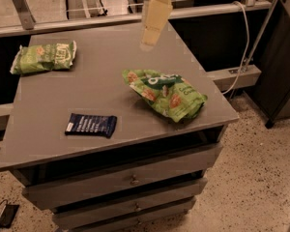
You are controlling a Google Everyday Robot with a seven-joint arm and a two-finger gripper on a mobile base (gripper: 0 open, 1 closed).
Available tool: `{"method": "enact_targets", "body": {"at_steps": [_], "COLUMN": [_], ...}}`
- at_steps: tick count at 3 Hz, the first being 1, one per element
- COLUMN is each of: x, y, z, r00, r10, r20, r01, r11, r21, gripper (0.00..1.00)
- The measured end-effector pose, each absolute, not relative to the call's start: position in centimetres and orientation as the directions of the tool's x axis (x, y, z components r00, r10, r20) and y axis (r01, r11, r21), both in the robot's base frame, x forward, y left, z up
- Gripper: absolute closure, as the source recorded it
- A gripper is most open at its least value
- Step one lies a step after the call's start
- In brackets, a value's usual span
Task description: Move green jalapeno chip bag near green rice chip bag
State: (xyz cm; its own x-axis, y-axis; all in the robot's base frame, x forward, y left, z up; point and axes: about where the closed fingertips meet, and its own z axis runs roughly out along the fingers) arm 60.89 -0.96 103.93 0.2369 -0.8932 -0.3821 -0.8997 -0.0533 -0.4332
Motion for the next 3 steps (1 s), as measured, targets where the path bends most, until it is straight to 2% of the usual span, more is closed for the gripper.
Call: {"method": "enact_targets", "body": {"at_steps": [3], "x": [71.4], "y": [14.2], "z": [99.9], "r00": [0.355], "r10": [-0.783], "r20": [-0.511], "r01": [-0.878], "r11": [-0.091], "r21": [-0.470], "gripper": [0.00]}}
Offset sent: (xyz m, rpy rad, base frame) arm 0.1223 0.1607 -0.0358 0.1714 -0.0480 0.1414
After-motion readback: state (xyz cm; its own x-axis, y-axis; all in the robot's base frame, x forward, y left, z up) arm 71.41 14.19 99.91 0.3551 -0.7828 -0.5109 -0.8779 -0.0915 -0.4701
